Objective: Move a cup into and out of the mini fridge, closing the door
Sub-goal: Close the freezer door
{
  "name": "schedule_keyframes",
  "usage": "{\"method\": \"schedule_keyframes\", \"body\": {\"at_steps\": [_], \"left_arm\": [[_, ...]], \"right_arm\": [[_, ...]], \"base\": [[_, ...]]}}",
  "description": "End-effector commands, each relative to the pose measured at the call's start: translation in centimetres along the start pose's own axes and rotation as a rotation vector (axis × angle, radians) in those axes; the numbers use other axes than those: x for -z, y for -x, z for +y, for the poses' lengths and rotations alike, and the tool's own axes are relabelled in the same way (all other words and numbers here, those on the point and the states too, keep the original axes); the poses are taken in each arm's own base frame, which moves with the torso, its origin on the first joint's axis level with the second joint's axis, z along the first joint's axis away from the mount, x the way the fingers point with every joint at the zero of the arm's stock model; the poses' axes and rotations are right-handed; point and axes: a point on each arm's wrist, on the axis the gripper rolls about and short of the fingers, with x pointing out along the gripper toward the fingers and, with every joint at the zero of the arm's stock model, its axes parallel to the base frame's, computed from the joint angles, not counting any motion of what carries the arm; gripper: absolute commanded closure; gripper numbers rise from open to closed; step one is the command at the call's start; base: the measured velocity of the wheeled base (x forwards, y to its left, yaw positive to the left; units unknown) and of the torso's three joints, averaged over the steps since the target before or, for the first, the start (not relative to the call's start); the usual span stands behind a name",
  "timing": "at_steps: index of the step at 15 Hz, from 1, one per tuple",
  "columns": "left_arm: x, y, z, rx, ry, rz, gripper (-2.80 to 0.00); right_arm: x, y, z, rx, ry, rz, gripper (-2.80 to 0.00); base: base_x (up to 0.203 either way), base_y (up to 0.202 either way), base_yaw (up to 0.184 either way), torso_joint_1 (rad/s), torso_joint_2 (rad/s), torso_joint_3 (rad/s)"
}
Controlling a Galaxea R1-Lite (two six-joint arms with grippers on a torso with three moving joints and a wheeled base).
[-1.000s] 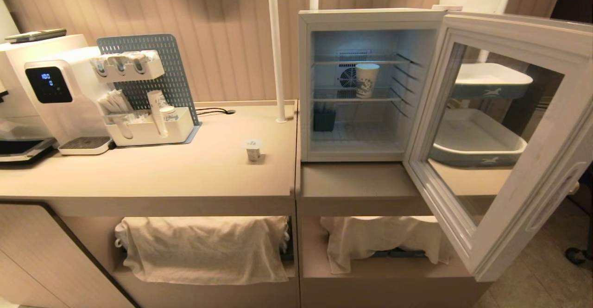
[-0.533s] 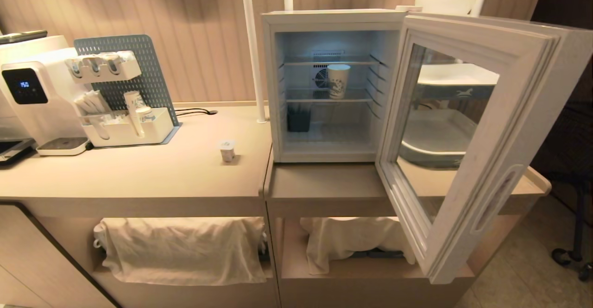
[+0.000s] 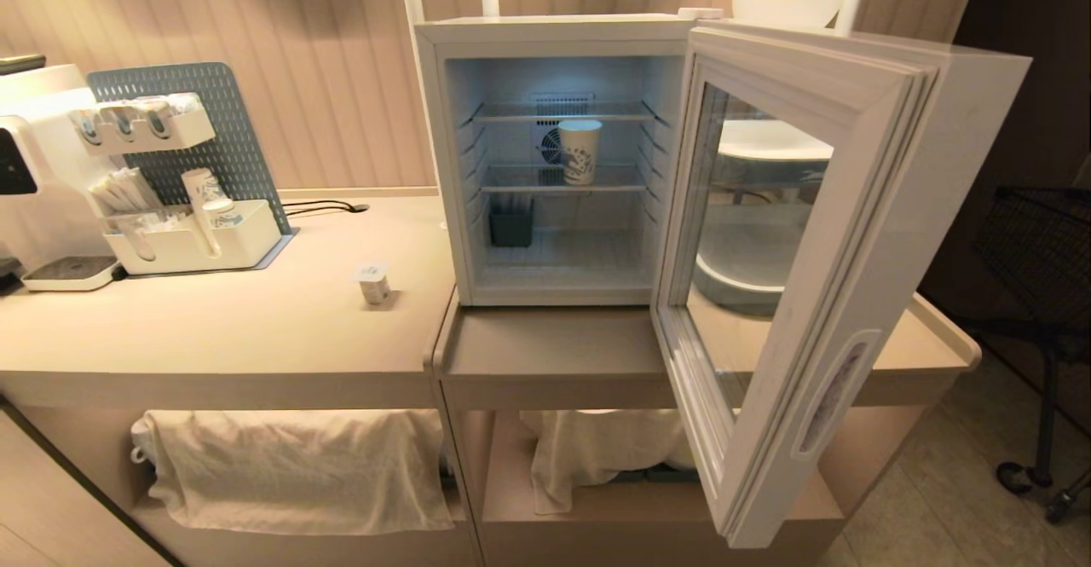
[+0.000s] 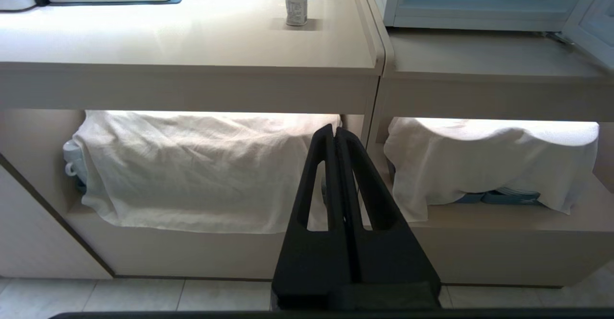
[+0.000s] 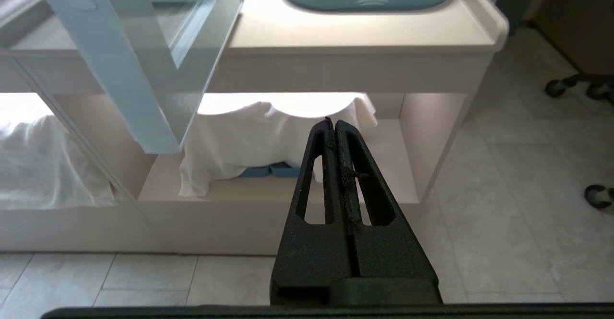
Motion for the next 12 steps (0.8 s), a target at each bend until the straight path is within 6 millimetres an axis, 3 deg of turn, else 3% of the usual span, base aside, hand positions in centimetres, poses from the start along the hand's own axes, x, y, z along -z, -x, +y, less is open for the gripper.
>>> {"method": "schedule_keyframes", "body": {"at_steps": [1,9,10,12], "left_arm": [[0.0,0.0,0.0,-0.001,0.0,0.0,0.0],[0.0,0.0,0.0,-0.001,0.0,0.0,0.0],[0.0,0.0,0.0,-0.001,0.0,0.0,0.0],[0.0,0.0,0.0,-0.001,0.0,0.0,0.0]], "right_arm": [[0.0,0.0,0.0,-0.001,0.001,0.002,0.0],[-0.4,0.2,0.0,0.003,0.0,-0.013,0.0],[-1.6,0.6,0.0,0.003,0.0,-0.051,0.0],[-7.2,2.6,-0.2,0.003,-0.01,-0.181,0.0]], "base": [[0.0,0.0,0.0,0.0,0.0,0.0],[0.066,0.0,0.0,0.001,0.0,0.001],[0.0,0.0,0.0,0.0,0.0,0.0],[0.0,0.0,0.0,0.0,0.0,0.0]]}}
